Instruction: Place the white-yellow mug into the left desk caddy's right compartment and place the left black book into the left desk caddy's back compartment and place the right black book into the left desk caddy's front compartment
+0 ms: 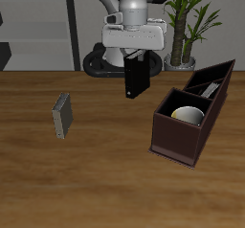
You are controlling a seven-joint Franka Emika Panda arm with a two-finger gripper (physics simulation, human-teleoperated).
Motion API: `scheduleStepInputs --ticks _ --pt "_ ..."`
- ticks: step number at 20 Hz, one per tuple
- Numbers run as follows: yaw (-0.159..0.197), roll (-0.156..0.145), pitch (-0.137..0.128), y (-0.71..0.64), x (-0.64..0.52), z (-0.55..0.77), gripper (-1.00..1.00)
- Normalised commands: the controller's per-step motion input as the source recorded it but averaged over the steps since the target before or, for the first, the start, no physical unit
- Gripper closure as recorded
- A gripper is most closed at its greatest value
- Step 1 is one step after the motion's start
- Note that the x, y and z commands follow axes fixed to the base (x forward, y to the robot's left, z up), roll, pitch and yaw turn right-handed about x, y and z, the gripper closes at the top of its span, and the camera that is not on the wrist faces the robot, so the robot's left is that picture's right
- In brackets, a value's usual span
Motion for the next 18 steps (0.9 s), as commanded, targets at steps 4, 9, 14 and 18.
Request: scheduleStepInputs --ticks 4,9,14,18 --pt "-0.036 0.022 -0.049 0.29 -0.39 -0.01 1.0" --pt "-0.017 0.064 -0.03 0.35 -0.32 0.02 1.0" --pt "0.012 0.04 -0.012 0.39 -0.02 0.1 1.0" --pt "-0.029 0.004 0.065 0.34 0.13 -0.06 1.0"
